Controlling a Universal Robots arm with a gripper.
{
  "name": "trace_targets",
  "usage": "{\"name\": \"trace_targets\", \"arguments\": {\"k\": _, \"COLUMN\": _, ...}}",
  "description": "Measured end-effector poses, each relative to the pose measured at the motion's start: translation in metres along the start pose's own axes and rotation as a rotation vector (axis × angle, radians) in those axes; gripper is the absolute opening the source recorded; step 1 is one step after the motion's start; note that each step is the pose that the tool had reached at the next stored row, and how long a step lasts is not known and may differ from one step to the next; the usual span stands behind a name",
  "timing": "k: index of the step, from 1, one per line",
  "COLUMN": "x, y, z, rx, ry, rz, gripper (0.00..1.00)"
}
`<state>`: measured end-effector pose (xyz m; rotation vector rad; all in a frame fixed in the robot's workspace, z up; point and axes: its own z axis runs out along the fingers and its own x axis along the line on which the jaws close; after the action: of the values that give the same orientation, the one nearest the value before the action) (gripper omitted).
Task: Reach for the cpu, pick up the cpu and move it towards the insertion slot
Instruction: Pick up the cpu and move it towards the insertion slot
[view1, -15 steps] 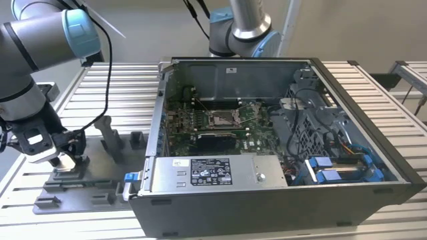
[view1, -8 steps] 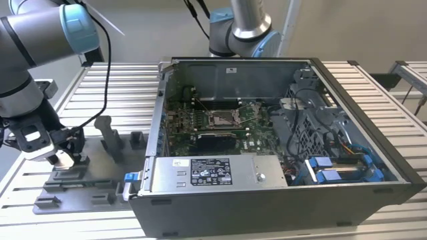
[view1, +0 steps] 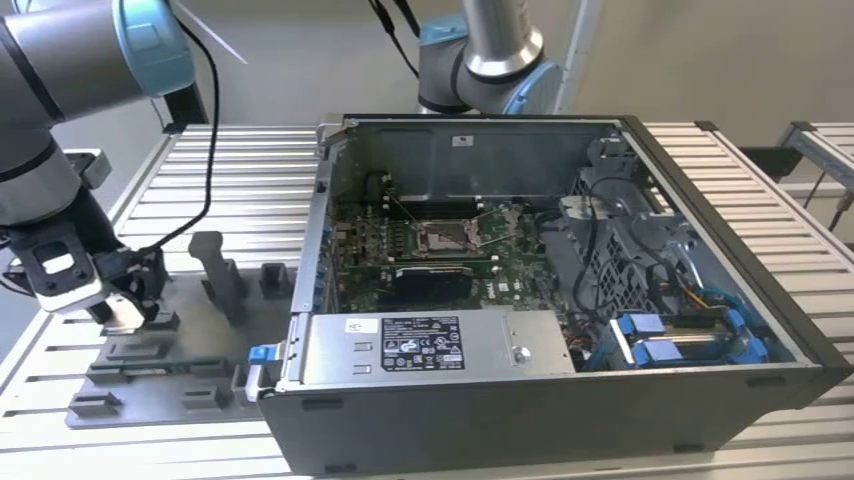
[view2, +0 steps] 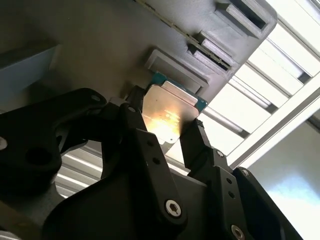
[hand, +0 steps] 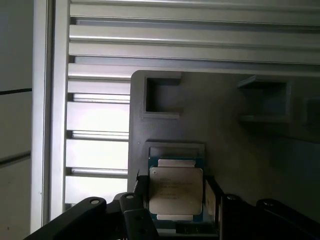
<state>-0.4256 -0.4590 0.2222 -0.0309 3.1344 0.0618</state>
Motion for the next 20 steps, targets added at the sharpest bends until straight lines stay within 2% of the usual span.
{"name": "trace_targets", "arguments": {"k": 20, "x": -0.0001, "y": 0.0007, "z": -0.0176, "rx": 0.0000, "ry": 0.0000, "rz": 0.000, "gripper": 0.00}}
